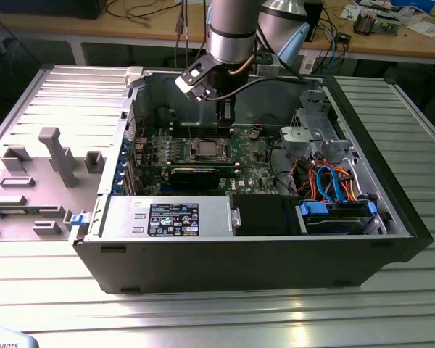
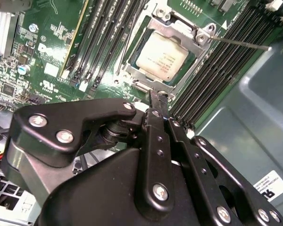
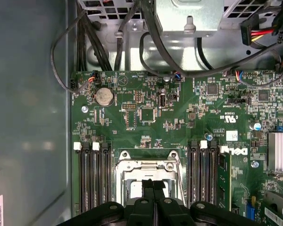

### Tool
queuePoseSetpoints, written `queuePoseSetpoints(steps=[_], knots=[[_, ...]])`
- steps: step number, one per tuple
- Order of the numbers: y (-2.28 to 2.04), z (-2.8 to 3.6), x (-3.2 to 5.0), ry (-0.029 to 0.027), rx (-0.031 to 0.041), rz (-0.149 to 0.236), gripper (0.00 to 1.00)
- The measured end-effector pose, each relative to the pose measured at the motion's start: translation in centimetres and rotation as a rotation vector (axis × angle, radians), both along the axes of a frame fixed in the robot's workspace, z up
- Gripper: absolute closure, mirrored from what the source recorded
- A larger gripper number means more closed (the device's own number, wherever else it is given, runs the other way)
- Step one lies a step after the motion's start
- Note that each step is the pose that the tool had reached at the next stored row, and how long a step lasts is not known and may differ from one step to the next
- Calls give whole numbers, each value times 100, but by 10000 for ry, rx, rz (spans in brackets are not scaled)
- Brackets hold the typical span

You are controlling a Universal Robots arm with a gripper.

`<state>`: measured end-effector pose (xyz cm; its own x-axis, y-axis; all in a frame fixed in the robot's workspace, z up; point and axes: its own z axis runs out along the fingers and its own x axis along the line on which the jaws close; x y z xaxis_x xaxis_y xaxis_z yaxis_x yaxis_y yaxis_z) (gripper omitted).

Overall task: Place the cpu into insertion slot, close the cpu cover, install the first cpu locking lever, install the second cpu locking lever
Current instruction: 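Close the cpu cover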

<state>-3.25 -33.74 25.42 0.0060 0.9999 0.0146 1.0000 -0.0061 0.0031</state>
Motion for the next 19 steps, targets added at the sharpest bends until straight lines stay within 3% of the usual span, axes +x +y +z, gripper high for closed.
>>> queuePoseSetpoints(steps=[7,19], knots=[[0,-1,-60,1,0,11,89],[0,-2,-75,0,0,39,89]])
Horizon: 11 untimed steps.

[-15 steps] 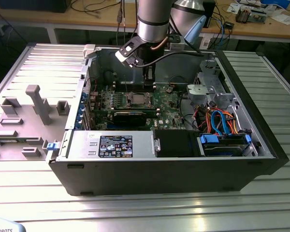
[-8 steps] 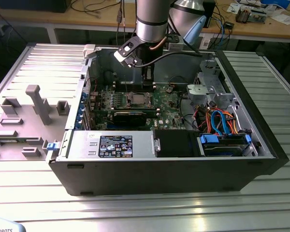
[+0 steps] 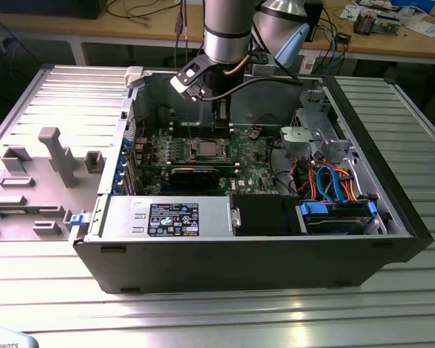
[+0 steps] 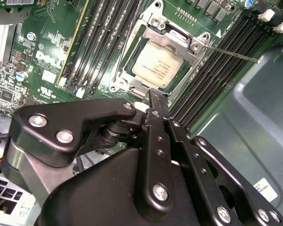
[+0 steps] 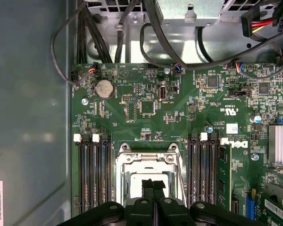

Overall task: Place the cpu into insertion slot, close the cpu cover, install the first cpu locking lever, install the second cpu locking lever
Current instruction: 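Close the cpu cover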

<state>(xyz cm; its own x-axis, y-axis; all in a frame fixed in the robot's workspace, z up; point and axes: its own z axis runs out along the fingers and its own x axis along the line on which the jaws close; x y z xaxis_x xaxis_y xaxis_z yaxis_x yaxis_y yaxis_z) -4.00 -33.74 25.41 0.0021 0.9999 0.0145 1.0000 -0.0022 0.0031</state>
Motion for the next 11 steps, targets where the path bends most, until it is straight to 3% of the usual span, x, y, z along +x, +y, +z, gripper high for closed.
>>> queuePoseSetpoints(steps=[11], knots=[[0,-3,-45,0,0,11,89]])
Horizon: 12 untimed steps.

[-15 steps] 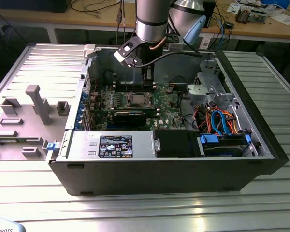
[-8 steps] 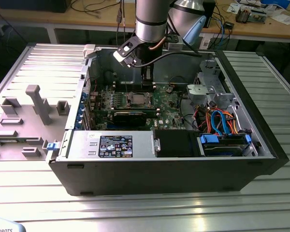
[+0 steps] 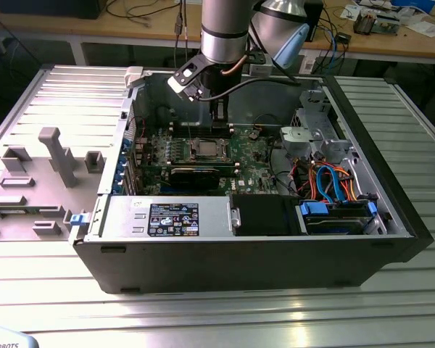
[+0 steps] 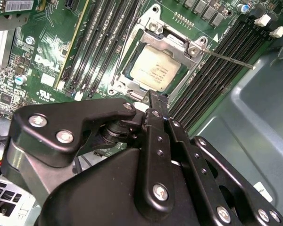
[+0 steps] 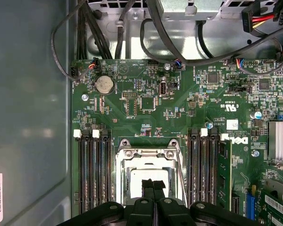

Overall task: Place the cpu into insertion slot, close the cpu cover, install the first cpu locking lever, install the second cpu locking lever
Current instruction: 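Close the cpu cover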

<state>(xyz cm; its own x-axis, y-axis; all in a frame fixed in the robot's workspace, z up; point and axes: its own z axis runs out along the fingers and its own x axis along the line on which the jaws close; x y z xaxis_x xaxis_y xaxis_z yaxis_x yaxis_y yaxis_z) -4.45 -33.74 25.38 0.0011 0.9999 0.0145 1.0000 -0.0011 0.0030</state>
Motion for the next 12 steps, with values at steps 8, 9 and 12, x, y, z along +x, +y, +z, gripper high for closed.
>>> queuePoseSetpoints(steps=[8,9,12], knots=[[-1,-8,-46,-1,1,10,89],[-2,-10,-53,0,1,14,89],[-4,-16,-77,0,0,22,89]])
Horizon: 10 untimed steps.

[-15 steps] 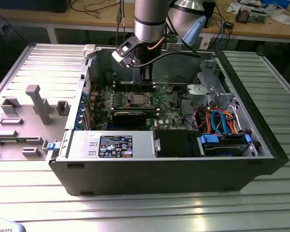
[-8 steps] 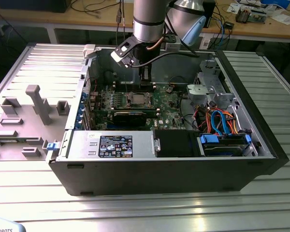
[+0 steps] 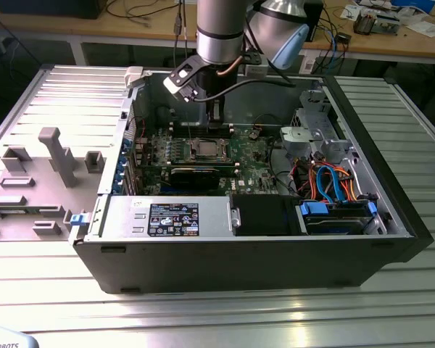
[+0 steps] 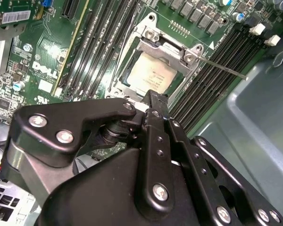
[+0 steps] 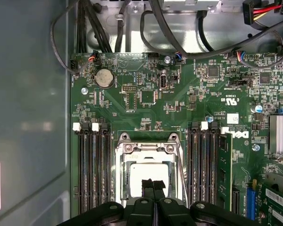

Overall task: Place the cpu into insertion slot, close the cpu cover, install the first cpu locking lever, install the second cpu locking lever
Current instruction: 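Close the cpu cover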

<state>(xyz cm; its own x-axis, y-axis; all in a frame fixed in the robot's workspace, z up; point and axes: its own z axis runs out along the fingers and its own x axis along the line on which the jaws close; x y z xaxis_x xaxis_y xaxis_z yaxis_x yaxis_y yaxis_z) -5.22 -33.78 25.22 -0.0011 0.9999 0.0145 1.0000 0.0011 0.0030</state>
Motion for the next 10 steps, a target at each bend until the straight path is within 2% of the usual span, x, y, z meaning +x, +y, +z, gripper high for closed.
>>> queuePoseSetpoints(steps=[10], knots=[[-23,-47,-68,-9,2,37,89]])
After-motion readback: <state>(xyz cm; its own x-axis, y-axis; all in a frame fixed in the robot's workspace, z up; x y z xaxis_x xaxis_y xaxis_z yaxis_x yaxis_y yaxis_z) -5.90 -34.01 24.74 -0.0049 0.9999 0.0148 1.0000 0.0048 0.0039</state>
